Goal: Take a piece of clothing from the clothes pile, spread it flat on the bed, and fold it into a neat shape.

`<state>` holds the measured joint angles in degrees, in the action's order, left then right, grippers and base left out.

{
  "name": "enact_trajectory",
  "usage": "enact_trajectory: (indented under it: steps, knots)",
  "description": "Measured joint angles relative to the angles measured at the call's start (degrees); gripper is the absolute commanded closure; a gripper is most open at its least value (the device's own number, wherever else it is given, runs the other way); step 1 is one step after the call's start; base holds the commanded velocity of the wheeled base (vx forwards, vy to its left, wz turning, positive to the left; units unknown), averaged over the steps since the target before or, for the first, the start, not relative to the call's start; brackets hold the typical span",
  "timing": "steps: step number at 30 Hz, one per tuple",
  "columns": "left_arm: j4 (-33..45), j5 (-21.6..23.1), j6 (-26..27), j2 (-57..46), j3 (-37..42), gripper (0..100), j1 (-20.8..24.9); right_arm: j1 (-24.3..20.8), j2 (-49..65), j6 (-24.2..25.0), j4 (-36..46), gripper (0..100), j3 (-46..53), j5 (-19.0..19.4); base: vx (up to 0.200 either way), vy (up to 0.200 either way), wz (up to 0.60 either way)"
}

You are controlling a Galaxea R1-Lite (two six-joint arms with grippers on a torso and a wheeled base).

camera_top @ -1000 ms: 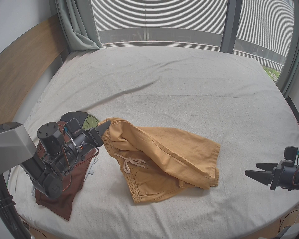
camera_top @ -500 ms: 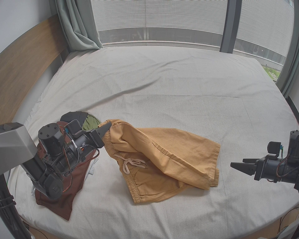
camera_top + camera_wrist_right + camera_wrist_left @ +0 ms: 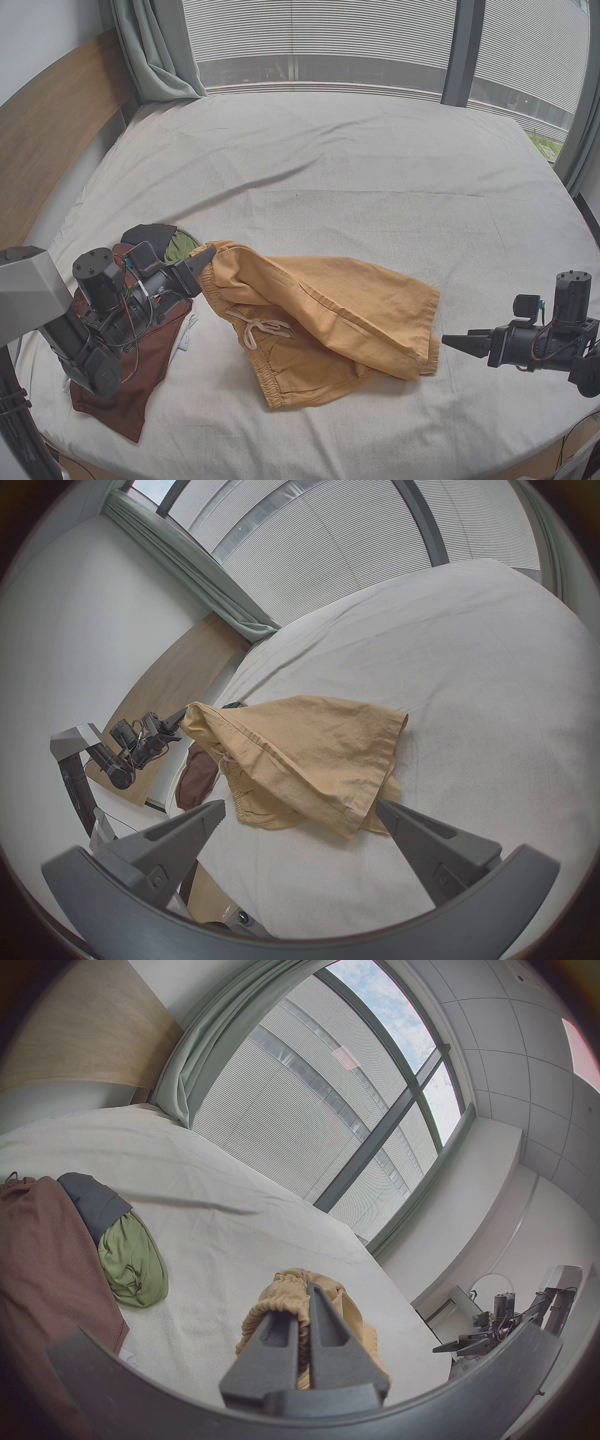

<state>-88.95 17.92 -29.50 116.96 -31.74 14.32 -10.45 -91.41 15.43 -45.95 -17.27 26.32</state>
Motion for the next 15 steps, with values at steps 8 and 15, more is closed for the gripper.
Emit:
enact_trajectory:
  steps: [8,15]
  knots:
    - [0.0,-0.1,0.1,0.2,-0.1,100,0.1,-0.5,-6.3,2.2,-6.5,0,1.7,0.0,0.000,0.000,0.00]
    - [0.0,-0.2,0.1,0.3,-0.2,100,0.3,-0.7,-10.8,3.0,-9.7,0,1.9,-0.1,0.000,0.000,0.00]
